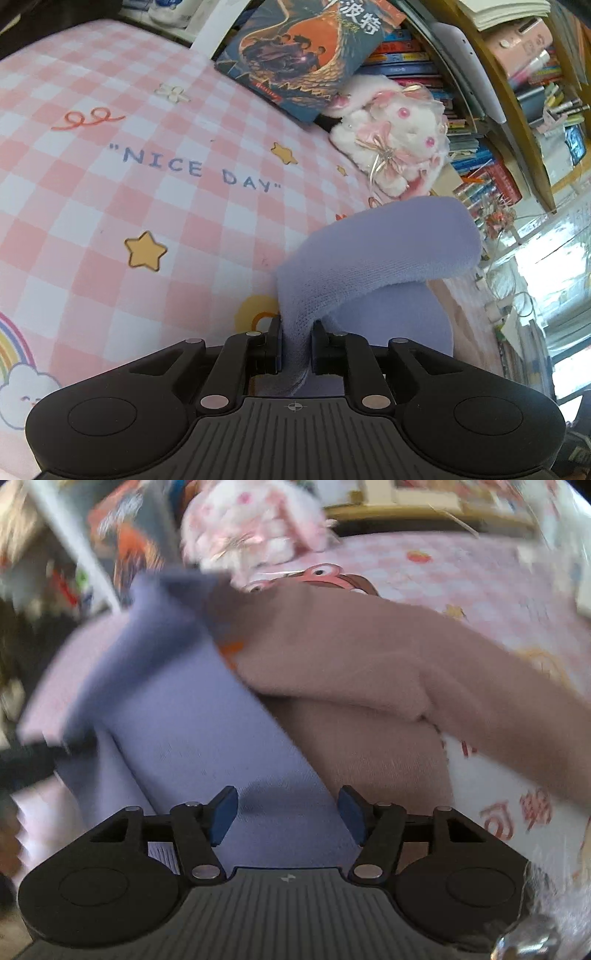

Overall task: Fold clothes
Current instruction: 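Lift the sweater with both tools and shake it open in the air, then lay the sweater flat on the table while both tools keep holding the hem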

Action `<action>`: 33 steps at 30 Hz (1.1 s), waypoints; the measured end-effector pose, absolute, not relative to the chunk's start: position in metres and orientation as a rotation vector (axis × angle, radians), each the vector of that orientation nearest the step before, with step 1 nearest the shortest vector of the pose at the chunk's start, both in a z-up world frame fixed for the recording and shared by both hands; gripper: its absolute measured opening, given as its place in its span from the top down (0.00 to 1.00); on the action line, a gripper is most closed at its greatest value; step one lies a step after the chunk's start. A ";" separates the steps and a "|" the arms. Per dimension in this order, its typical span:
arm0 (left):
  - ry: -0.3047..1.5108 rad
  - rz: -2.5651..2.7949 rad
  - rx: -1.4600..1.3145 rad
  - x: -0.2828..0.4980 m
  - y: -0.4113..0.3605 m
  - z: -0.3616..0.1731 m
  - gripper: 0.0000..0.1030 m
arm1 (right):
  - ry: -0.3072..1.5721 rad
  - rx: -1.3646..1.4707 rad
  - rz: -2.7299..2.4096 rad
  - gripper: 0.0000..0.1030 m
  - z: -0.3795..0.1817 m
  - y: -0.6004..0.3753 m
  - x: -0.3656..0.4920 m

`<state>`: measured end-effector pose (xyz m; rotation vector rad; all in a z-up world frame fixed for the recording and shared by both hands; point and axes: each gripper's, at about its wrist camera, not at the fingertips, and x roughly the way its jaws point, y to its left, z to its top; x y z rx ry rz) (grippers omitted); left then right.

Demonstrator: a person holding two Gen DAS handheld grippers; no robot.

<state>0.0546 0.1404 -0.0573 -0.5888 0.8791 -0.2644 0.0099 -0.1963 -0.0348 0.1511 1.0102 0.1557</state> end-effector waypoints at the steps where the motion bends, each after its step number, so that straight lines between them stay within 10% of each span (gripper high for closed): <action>1: 0.872 -0.264 -0.577 0.053 0.140 -0.055 0.82 | 1.008 0.107 0.180 0.47 -0.034 -0.190 0.010; 3: 0.849 -0.258 -0.573 0.044 0.146 -0.049 0.78 | 1.001 0.021 0.228 0.90 -0.034 -0.179 0.010; 4: 0.836 -0.254 -0.573 0.040 0.151 -0.046 0.77 | 1.007 0.048 0.267 0.93 -0.030 -0.178 0.011; 22: 0.701 -0.140 -0.686 -0.075 0.237 -0.029 0.77 | 0.821 0.339 0.993 0.93 0.098 0.072 0.126; 25: 0.694 -0.115 -0.687 -0.082 0.244 -0.027 0.77 | 0.790 0.277 0.965 0.62 0.108 0.114 0.131; 26: 0.690 -0.108 -0.685 -0.084 0.246 -0.026 0.77 | 0.789 0.245 0.940 0.33 0.109 0.123 0.131; 33: 0.713 -0.125 -0.677 -0.063 0.246 -0.030 0.77 | 0.856 0.206 0.763 0.32 0.058 0.050 0.117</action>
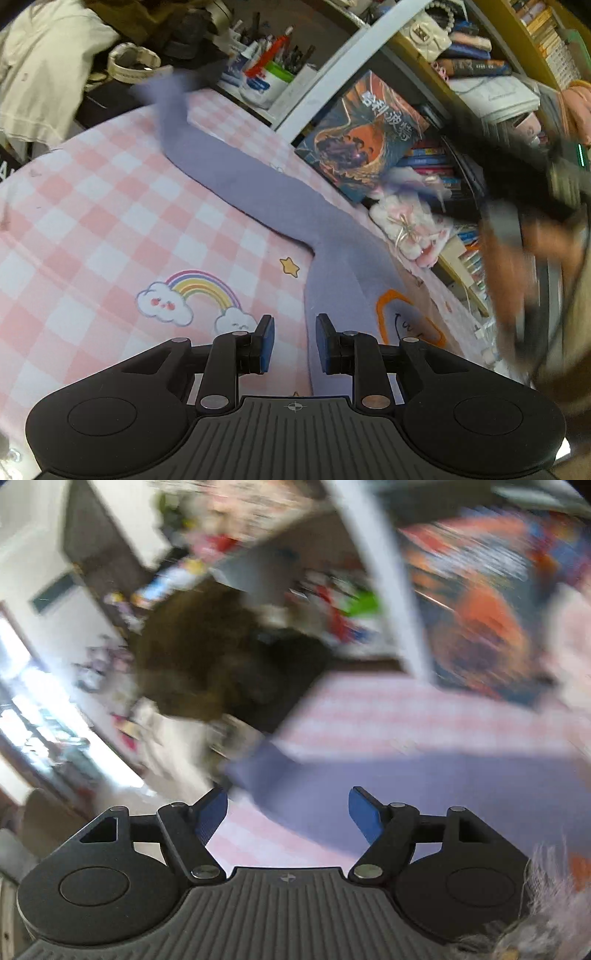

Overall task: Fold clothes
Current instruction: 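Lay the sweater flat on the table while both tools keep holding the hem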

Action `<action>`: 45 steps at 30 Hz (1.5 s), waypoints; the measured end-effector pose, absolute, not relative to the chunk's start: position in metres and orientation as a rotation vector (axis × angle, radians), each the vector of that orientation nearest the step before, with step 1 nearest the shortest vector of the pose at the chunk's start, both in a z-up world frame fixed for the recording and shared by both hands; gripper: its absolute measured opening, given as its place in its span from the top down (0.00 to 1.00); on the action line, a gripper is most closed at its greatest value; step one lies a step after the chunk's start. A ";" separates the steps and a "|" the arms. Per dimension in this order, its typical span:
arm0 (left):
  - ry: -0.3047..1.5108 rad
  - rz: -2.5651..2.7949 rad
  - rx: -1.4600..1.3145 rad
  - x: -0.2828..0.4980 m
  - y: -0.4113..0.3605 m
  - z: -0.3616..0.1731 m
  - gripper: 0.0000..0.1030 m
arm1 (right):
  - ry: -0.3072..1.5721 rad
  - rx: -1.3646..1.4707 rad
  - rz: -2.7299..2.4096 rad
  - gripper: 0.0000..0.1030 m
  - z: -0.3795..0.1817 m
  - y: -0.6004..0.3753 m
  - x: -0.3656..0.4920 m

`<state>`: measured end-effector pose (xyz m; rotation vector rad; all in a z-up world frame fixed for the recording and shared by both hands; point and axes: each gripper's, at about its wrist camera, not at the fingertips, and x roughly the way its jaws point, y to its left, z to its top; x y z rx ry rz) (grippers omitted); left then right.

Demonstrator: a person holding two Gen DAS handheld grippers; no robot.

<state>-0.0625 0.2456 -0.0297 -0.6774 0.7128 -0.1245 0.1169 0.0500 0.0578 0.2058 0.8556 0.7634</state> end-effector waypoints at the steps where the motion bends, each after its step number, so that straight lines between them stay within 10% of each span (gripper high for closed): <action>1: 0.724 -0.137 -0.672 -0.056 0.242 -0.030 0.77 | 0.880 0.192 0.713 0.32 0.047 0.030 0.112; 13: 0.866 -0.257 -0.511 0.013 0.182 -0.049 0.62 | 0.908 0.177 -0.062 0.37 -0.019 -0.191 -0.005; 25: 0.873 -0.171 -0.547 0.008 0.175 -0.048 0.62 | 0.818 0.813 -0.295 0.39 -0.035 -0.310 -0.030; 35: 0.872 -0.029 -0.487 -0.023 0.138 -0.044 0.62 | 0.848 0.915 -0.227 0.87 -0.049 -0.363 0.043; 40: 0.863 0.034 -0.418 -0.031 0.122 -0.043 0.60 | 0.783 0.558 -0.262 0.83 -0.032 -0.369 0.107; 42: 0.867 0.064 -0.424 -0.034 0.117 -0.042 0.60 | 0.829 0.508 -0.232 0.58 -0.032 -0.369 0.116; 45: 0.866 0.083 -0.421 -0.041 0.107 -0.043 0.60 | 0.846 0.553 -0.093 0.51 -0.032 -0.366 0.100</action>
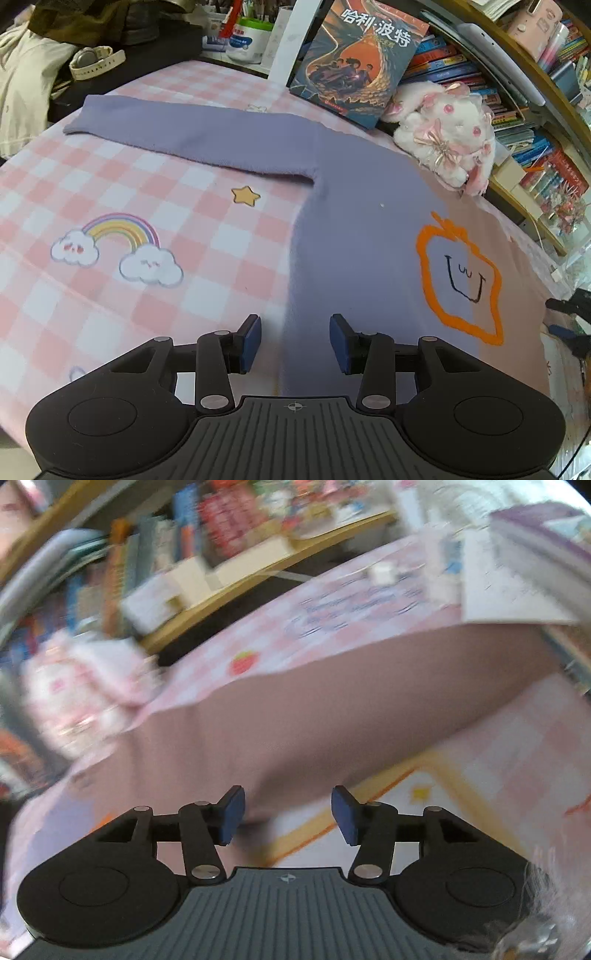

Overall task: Fold clothes
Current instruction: 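Lay the sweater flat on the table while both tools keep holding the hem, then open both tools and release the hem of the flattened sweater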

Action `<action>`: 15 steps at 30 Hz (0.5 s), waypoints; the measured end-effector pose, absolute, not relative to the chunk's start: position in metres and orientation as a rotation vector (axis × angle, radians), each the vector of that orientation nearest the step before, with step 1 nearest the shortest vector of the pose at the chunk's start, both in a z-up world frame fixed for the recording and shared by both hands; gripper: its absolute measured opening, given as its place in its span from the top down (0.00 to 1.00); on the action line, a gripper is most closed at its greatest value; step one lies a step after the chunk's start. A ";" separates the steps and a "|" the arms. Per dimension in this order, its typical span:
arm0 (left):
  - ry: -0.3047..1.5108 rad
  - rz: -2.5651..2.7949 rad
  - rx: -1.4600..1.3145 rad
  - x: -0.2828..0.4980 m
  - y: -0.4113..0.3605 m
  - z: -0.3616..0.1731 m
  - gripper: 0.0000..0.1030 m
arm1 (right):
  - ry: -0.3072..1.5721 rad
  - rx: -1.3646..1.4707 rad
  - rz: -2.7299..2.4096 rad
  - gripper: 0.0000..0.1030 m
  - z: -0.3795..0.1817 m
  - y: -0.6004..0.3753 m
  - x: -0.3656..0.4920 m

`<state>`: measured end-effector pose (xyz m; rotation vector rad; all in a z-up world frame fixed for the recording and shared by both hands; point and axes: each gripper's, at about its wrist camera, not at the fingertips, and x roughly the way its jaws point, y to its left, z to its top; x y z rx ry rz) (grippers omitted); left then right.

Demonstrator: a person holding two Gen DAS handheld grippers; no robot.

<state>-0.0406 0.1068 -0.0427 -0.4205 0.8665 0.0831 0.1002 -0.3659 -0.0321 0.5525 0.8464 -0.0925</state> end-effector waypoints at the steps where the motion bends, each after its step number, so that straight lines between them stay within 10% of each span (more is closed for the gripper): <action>1: 0.868 0.084 -0.414 -0.042 0.102 -0.042 0.60 | 0.862 0.545 -0.055 0.51 -0.033 -0.363 0.090; 9: 0.876 0.099 -0.354 -0.035 0.088 -0.041 0.69 | 0.953 0.390 0.151 0.56 -0.033 -0.330 0.009; 12: 0.875 0.099 -0.329 -0.028 0.088 -0.043 0.85 | 0.935 0.216 0.121 0.81 -0.033 -0.312 -0.019; 15: 0.864 0.075 -0.340 -0.026 0.098 -0.046 0.96 | 0.907 0.081 0.097 0.85 -0.033 -0.289 -0.043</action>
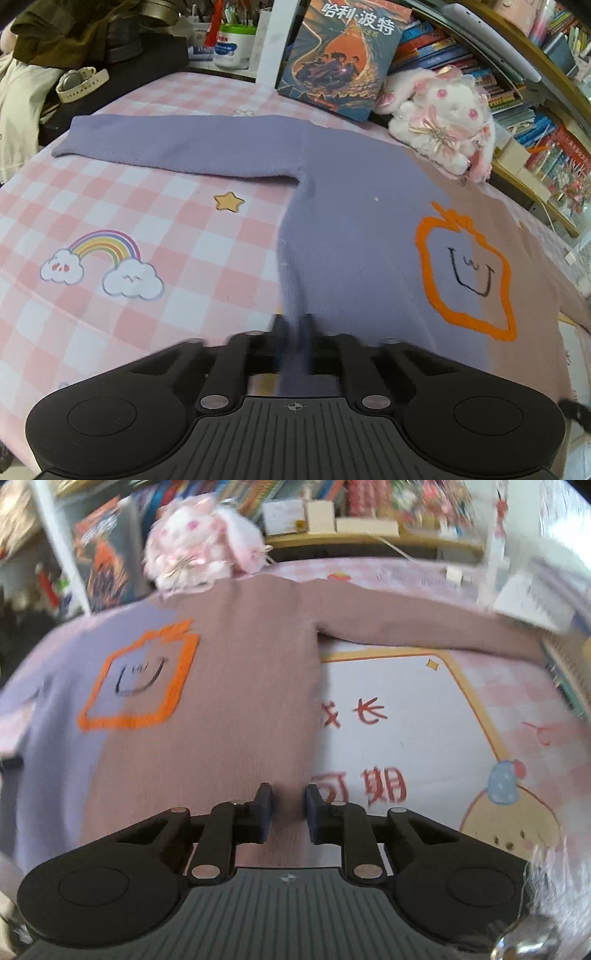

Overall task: Fold clothes
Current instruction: 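Open both tools and release the hem of the flattened sweater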

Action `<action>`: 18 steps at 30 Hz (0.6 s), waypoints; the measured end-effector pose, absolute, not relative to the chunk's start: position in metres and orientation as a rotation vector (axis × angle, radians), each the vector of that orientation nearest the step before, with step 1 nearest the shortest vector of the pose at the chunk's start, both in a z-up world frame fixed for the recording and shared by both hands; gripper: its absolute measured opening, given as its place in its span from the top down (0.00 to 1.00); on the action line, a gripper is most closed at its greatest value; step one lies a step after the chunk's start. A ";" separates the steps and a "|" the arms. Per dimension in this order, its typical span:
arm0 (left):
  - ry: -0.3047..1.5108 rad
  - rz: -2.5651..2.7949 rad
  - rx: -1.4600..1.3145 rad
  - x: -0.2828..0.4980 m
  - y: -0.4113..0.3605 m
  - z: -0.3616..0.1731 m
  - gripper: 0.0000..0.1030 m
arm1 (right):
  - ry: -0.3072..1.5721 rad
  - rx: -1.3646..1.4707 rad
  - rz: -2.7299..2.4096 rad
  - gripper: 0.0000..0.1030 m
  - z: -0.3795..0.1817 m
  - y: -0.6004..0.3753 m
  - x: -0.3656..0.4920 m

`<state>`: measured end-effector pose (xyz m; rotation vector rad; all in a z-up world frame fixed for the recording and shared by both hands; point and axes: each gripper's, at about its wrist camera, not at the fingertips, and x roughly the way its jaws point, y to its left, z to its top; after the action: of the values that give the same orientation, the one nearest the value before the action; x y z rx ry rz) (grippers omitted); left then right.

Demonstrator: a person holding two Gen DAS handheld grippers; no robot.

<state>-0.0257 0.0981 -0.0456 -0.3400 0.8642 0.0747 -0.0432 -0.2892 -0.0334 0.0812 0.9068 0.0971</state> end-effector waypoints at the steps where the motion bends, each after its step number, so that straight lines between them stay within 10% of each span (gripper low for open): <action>1: 0.864 0.068 -0.338 -0.027 0.102 -0.046 0.96 | 0.906 0.067 0.098 0.86 -0.033 -0.283 -0.048; 18: 0.855 -0.039 -0.311 -0.050 0.150 -0.044 0.96 | 0.873 0.060 0.006 0.89 -0.035 -0.241 -0.065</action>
<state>-0.0496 0.1496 -0.0441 -0.3114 0.8552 -0.0391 -0.0649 -0.2410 -0.0347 0.0599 0.8729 0.0056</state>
